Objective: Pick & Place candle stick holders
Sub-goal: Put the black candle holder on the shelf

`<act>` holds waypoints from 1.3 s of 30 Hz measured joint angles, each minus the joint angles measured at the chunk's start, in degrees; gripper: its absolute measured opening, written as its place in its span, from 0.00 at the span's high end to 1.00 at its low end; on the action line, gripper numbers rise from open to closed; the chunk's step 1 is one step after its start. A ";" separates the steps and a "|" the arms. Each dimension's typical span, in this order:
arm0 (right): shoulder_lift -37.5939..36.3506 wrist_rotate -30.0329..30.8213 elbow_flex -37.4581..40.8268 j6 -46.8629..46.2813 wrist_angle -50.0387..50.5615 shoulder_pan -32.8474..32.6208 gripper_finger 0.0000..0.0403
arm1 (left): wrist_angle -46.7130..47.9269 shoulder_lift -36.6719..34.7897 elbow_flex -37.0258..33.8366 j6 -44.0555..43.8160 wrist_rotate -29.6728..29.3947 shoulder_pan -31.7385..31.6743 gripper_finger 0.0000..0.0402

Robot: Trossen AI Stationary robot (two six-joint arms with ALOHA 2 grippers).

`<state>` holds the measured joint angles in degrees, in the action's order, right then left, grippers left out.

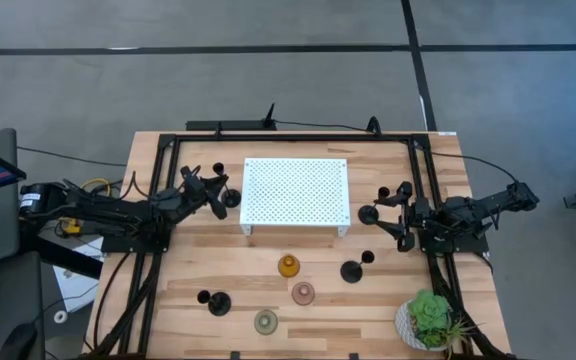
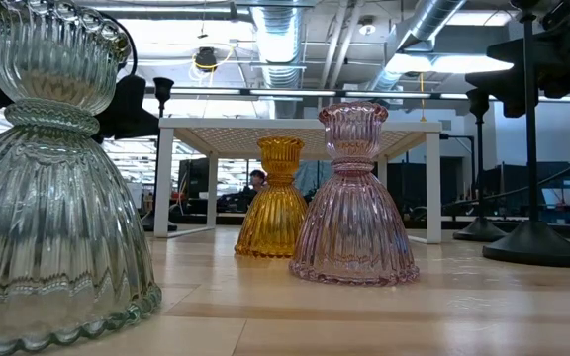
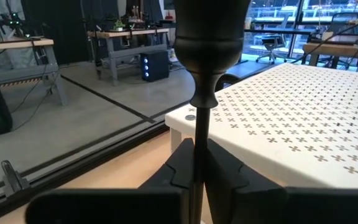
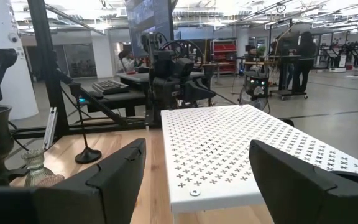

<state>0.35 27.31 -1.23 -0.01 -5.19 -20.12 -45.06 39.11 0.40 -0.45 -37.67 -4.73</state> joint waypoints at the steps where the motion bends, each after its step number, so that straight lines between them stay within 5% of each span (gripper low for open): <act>1: 0.01 0.00 0.00 0.00 0.00 0.00 0.32 | -0.02 0.00 0.00 0.05 0.00 0.10 0.96; 9: -0.01 -0.02 0.00 0.00 0.00 0.00 0.32 | 0.40 -0.09 0.68 2.14 -1.71 0.26 0.95; 23: 0.01 -0.02 0.00 0.00 0.02 0.00 0.32 | 0.03 -0.09 20.01 33.17 -25.86 6.52 0.95; 29: 0.01 -0.02 0.00 0.00 0.00 0.02 0.32 | 3.24 0.05 30.58 34.30 -21.81 7.72 0.95; 35: -0.01 -0.02 0.00 -0.01 -0.02 0.02 0.32 | 12.90 2.33 34.71 23.39 -9.23 8.05 0.95; 39: 0.01 -0.04 0.00 -0.02 -0.72 0.04 0.32 | 13.39 7.18 35.79 20.18 -7.48 6.14 0.95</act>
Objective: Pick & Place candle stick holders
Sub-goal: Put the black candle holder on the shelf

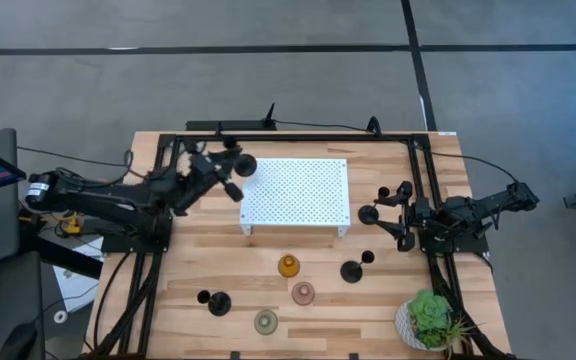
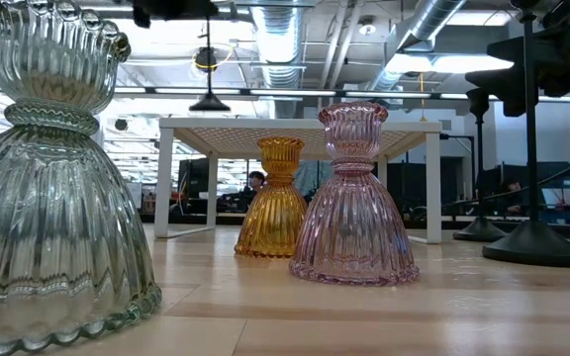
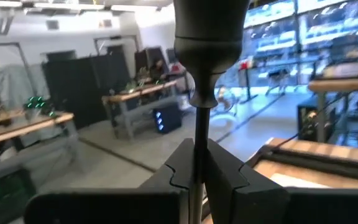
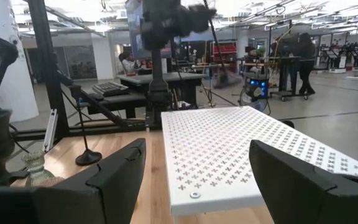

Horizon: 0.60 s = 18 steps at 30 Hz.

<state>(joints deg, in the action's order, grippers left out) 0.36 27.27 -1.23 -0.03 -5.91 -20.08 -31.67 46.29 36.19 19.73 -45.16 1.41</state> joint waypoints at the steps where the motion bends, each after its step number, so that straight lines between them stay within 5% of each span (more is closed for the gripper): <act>1: 0.01 0.00 0.00 0.00 -0.18 0.00 0.32 | -0.03 1.41 0.59 -0.99 0.03 -0.75 0.95; 10: 0.01 -0.16 0.00 -0.02 -0.63 0.00 0.32 | 4.98 12.69 9.18 -7.08 8.67 -7.37 0.95; 18: -0.02 -0.17 0.00 0.00 -0.55 -0.04 0.32 | 9.14 13.73 10.77 -16.32 15.48 -10.21 0.95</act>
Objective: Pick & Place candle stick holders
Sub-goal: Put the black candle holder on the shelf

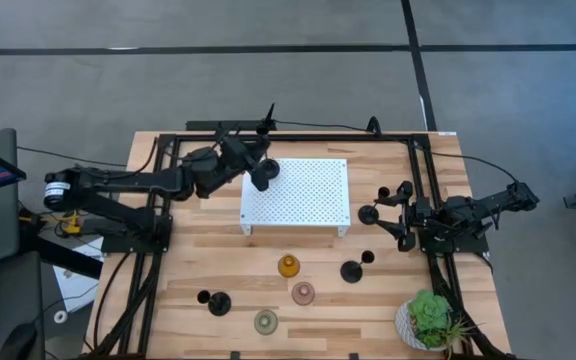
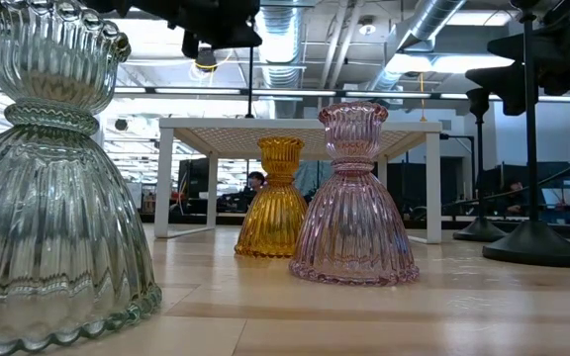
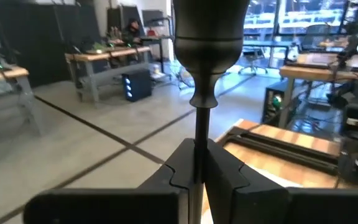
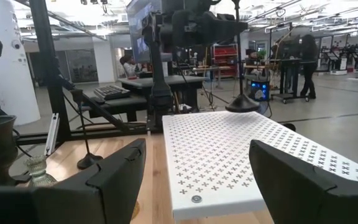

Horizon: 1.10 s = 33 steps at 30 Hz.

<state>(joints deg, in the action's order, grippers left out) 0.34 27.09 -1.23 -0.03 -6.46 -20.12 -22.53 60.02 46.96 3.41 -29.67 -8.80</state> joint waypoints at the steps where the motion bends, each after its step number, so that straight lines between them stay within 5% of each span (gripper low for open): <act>1: 0.00 0.00 0.00 0.00 0.00 0.00 0.32 | 0.55 -0.01 0.00 -0.70 0.50 -0.44 0.95; 33: 0.01 0.00 0.00 -0.02 -0.01 0.00 0.32 | 4.27 0.47 -0.07 -4.89 2.32 -2.84 0.89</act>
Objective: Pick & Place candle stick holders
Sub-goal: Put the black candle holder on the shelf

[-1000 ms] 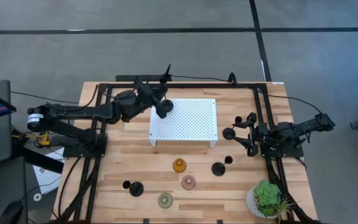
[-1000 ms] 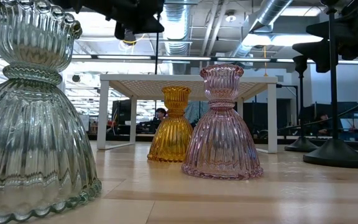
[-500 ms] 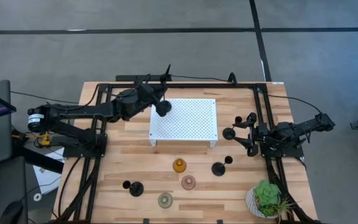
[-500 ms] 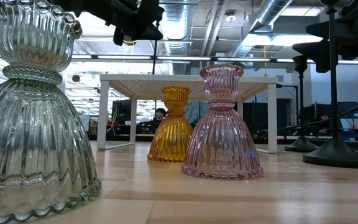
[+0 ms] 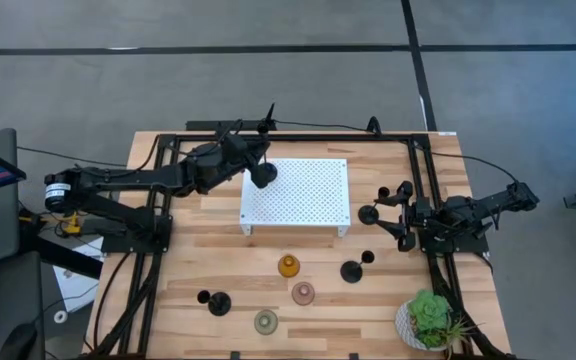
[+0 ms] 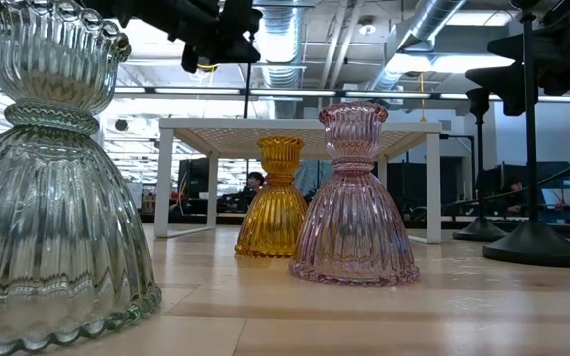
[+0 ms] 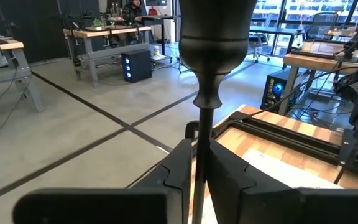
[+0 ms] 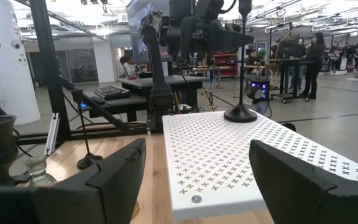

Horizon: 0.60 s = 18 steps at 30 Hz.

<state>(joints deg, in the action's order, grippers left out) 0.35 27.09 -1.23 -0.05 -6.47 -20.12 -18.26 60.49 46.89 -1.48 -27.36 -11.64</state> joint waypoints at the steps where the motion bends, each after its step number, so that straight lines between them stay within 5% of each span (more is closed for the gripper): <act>1: 0.01 0.00 0.00 0.00 0.01 0.00 0.32 | 0.08 0.00 0.00 0.04 -0.19 0.00 0.88; 18: 0.00 -0.06 0.00 -0.02 0.12 -0.04 0.32 | 0.60 -3.35 -0.07 4.60 -0.54 0.65 0.66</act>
<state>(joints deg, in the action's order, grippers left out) 0.35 27.03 -1.23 -0.08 -6.34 -20.16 -17.66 57.14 46.83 3.12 -27.90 -10.99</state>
